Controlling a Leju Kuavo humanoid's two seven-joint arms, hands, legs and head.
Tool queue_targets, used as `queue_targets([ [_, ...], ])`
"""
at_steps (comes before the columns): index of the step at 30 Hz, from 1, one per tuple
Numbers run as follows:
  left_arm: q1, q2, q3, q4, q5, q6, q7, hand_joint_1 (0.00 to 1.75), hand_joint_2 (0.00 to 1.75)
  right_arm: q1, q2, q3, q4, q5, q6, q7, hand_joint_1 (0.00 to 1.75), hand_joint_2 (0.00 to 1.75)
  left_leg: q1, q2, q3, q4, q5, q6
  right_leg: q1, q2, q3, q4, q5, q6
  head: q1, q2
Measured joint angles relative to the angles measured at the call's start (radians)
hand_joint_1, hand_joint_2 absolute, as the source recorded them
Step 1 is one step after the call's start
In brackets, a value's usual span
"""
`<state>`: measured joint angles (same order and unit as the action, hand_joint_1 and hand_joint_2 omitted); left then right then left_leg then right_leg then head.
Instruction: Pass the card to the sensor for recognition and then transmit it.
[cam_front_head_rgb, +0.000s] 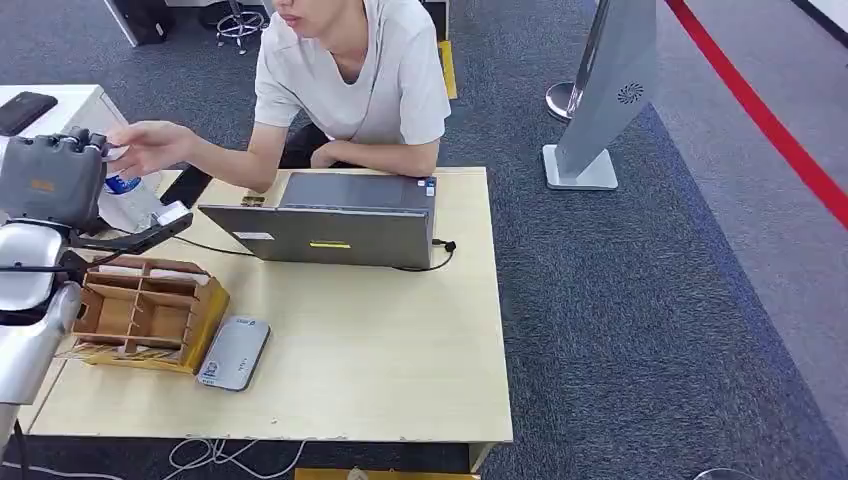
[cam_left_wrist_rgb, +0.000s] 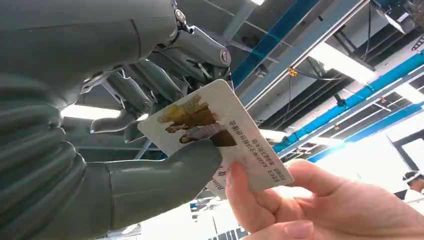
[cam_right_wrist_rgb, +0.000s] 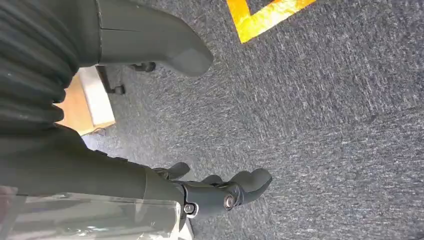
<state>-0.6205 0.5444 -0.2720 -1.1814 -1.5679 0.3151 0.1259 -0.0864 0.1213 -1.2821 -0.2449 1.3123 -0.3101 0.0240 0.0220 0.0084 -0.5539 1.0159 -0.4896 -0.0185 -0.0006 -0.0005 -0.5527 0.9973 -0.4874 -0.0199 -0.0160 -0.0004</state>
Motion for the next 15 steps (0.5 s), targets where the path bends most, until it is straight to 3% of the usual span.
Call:
queue_targets([
  [15,0.0,0.0,-0.001,0.0,0.0,0.0,0.001,1.75,1.75,0.0,0.0,0.0,0.0,0.001,0.002,0.006,0.0,1.75,0.0,0.0,0.0,0.0,0.0,0.0,0.0,0.0,0.0,0.0,0.0,0.0,0.0,0.0],
])
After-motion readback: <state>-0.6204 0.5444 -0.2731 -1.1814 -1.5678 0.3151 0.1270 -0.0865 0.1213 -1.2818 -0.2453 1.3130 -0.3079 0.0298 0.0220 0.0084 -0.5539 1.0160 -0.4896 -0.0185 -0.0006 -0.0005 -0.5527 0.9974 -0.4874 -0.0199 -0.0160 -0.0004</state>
